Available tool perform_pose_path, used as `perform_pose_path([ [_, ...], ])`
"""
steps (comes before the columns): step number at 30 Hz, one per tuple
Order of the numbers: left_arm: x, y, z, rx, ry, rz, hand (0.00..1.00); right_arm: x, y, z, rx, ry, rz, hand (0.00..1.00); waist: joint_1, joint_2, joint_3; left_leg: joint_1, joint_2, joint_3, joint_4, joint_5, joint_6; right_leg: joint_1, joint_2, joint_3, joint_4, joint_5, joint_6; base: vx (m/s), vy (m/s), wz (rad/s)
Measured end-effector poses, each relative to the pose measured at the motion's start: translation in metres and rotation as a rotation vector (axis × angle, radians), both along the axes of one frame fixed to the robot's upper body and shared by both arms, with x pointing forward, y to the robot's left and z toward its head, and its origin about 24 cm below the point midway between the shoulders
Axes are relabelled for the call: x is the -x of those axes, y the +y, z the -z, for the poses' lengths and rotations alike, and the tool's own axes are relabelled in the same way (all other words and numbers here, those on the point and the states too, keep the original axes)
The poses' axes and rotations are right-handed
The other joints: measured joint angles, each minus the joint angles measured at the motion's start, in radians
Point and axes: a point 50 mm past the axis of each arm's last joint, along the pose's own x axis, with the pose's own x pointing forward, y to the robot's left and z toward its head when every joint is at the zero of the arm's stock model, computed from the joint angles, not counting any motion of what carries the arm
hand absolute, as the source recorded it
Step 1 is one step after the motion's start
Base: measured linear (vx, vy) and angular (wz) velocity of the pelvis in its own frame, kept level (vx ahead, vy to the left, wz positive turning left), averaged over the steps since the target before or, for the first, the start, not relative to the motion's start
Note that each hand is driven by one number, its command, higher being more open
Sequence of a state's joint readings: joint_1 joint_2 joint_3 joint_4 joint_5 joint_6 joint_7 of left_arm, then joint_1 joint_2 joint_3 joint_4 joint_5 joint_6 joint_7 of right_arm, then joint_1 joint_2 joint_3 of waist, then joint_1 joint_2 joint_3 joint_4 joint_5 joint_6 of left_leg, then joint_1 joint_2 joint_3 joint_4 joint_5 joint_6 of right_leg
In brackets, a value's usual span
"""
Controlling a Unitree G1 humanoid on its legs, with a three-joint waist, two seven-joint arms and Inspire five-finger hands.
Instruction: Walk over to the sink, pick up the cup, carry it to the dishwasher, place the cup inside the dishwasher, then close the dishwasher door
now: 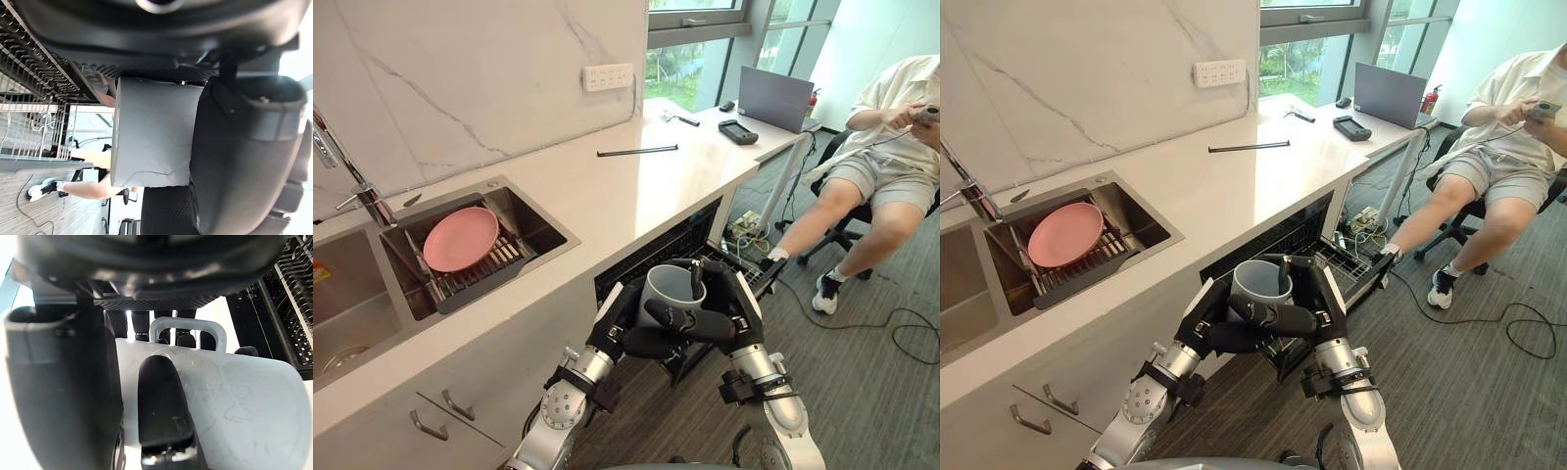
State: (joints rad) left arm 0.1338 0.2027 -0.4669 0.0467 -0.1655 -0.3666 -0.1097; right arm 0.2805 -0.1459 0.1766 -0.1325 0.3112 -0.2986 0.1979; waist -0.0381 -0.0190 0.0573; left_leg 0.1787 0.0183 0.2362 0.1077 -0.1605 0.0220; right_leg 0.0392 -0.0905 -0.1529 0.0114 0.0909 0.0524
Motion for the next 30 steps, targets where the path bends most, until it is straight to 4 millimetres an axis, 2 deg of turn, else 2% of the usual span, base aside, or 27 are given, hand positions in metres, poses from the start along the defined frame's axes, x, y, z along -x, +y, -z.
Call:
perform_pose_path([
  [10, -0.001, 0.004, -0.003, 0.004, -0.012, -0.003, 1.0, -0.001, -0.003, -0.002, 0.002, -0.017, 0.022, 0.0, 0.003, -0.001, 0.001, -0.003, 0.002, -0.005, -0.002, 0.0, 0.0, 0.0, 0.001, -0.006, 0.0, -0.002, -0.001, 0.0, 0.0, 0.01],
  [15, 0.0, 0.006, -0.002, 0.012, -0.006, -0.01, 1.0, -0.001, -0.003, -0.003, 0.015, -0.026, 0.024, 0.0, 0.022, -0.001, 0.001, -0.007, 0.003, -0.008, -0.004, 0.0, 0.0, -0.004, 0.002, -0.009, 0.0, -0.003, -0.002, 0.0, 0.0, 0.01],
  [30, 0.003, 0.02, -0.005, 0.023, -0.032, -0.042, 1.0, -0.002, 0.006, -0.014, 0.103, -0.103, 0.014, 0.0, 0.027, -0.004, 0.019, -0.011, 0.004, -0.022, -0.015, 0.0, 0.0, -0.025, 0.001, -0.02, 0.038, -0.036, 0.001, 0.0, 0.0, 0.02],
])
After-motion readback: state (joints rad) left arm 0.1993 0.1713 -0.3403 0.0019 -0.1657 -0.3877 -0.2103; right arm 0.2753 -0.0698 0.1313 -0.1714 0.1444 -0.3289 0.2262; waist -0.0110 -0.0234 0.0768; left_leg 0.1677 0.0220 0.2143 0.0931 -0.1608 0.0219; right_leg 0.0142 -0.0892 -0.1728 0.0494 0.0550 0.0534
